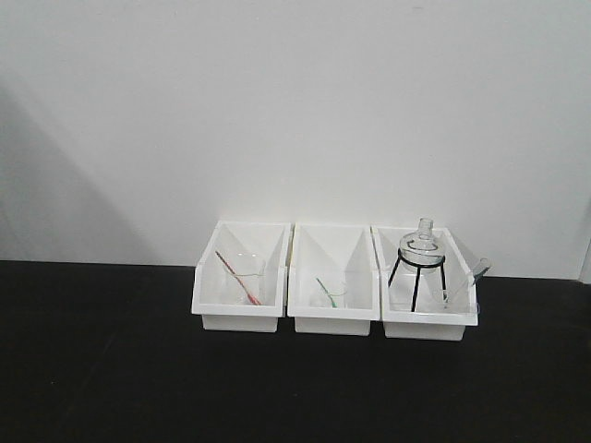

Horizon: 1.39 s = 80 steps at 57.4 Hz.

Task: Pick beaker and place in left cabinet
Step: 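Reach the right gripper into the bin and grasp the clear glass beaker, then lift the beaker out of the bin with the right gripper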

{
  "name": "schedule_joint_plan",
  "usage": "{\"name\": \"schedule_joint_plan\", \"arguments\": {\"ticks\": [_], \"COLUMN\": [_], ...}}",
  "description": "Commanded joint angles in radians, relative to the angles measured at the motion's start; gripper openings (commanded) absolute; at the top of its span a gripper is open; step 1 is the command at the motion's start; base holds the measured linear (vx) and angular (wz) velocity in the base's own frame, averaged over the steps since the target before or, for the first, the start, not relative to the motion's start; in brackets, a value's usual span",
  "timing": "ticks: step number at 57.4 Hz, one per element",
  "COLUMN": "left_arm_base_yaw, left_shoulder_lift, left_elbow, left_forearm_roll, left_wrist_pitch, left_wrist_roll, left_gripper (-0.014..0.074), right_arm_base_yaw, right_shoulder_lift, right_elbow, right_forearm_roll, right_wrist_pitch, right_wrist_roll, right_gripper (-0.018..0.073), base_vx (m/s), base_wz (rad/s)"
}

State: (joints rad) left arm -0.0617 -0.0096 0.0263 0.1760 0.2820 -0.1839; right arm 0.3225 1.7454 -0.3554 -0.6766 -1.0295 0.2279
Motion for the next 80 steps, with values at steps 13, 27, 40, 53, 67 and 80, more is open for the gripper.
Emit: {"name": "schedule_joint_plan", "arguments": {"ticks": [13,27,40,53,67,80], "left_arm_base_yaw": [-0.001,-0.001,-0.001,-0.001,-0.001,-0.001], "left_shoulder_lift": [-0.017,-0.017,-0.017,-0.017,-0.017,-0.017], "left_elbow": [-0.009,-0.009,-0.009,-0.009,-0.009,-0.009], "left_forearm_roll": [-0.002,-0.002,-0.002,-0.002,-0.002,-0.002], "left_wrist_pitch": [-0.083,-0.083,-0.083,-0.083,-0.083,-0.083], "left_wrist_roll": [-0.003,-0.003,-0.003,-0.003,-0.003,-0.003], "left_gripper": [0.0004,0.0004,0.0004,0.0004,0.0004,0.0004], "right_arm_base_yaw": [0.075,0.075,0.075,0.075,0.075,0.075], "right_shoulder_lift": [0.125,0.214,0.274,0.317,0.321,0.303], "right_elbow": [-0.129,-0.244,-0.313,-0.347,-0.345,-0.345], "right_forearm_roll": [0.047,0.039,0.031,0.031,0.024,-0.030], "right_wrist_pitch": [-0.091,-0.091,-0.120,-0.183,-0.187,-0.166], "right_wrist_roll": [-0.014,-0.007,0.022,0.022,0.080,0.122], "right_gripper": [0.0599,0.0592,0.0592,0.0592,0.0489,0.0306], "base_vx": [0.00,0.00,0.00,0.00,0.00,0.00], "base_wz": [0.00,0.00,0.00,0.00,0.00,0.00]}}
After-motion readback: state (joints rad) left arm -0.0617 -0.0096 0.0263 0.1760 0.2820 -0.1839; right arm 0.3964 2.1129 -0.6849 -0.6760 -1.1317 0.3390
